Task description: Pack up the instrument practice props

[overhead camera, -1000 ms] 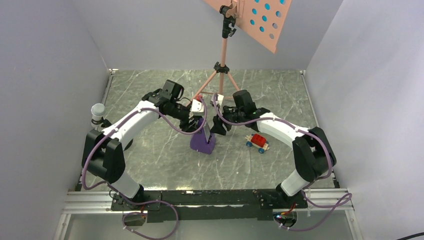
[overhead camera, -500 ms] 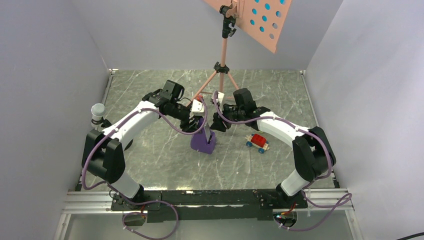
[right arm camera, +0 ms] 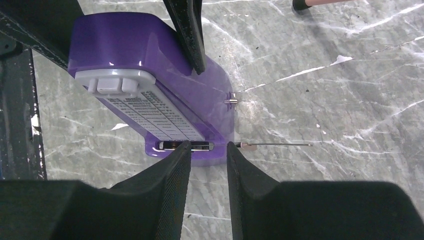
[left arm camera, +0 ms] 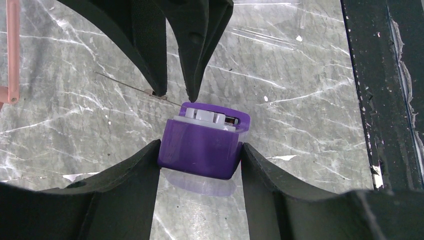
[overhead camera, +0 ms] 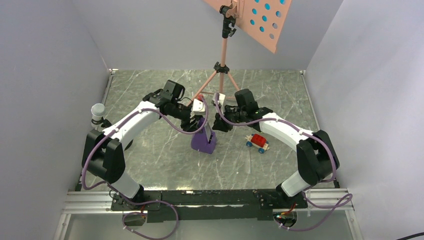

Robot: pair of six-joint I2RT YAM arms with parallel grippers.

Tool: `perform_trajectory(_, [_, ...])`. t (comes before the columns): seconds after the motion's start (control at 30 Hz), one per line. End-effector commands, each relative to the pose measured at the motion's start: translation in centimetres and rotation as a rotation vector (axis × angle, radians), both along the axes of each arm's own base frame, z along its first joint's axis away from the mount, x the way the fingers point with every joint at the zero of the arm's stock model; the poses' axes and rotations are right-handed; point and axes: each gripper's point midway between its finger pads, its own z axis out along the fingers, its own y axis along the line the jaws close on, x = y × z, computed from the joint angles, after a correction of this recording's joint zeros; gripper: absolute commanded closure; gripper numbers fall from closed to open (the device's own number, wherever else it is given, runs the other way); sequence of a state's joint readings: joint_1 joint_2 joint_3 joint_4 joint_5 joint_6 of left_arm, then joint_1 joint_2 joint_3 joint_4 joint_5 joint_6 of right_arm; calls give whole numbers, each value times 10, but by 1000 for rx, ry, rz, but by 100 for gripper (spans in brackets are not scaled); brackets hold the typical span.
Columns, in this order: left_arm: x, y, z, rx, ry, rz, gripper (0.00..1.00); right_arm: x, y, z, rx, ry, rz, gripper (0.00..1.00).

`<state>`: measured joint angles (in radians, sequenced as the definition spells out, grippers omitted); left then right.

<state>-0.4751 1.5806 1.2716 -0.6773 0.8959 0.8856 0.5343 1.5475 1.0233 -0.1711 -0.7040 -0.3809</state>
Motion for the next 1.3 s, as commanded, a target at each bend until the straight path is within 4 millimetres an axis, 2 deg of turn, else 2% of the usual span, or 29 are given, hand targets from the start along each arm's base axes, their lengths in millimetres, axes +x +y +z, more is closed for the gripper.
perform_trajectory(0.0, [-4, -2, 3, 0, -12, 6, 99, 3, 4, 11, 26, -9, -23, 65])
perform_trajectory(0.27, [-5, 1, 1, 8, -11, 20, 99, 13, 6, 8, 6, -19, -60, 65])
perform_trajectory(0.53, [-8, 0, 0, 15, -14, 17, 99, -4, 3, 7, 31, 63, -72, 66])
perform_trajectory(0.8, [-8, -1, -2, 22, -7, 24, 99, 6, -1, 8, 9, 73, -156, 69])
perform_trajectory(0.93, [-9, 0, -3, 24, -6, 24, 99, 7, -2, 6, 17, 90, -191, 67])
perform_trajectory(1.13, [-8, -1, -3, 24, -6, 20, 99, 15, 3, 6, 18, 69, -184, 67])
perform_trajectory(1.27, [-9, -1, -5, 27, -3, 21, 99, 9, 10, 13, 50, 58, -107, 70])
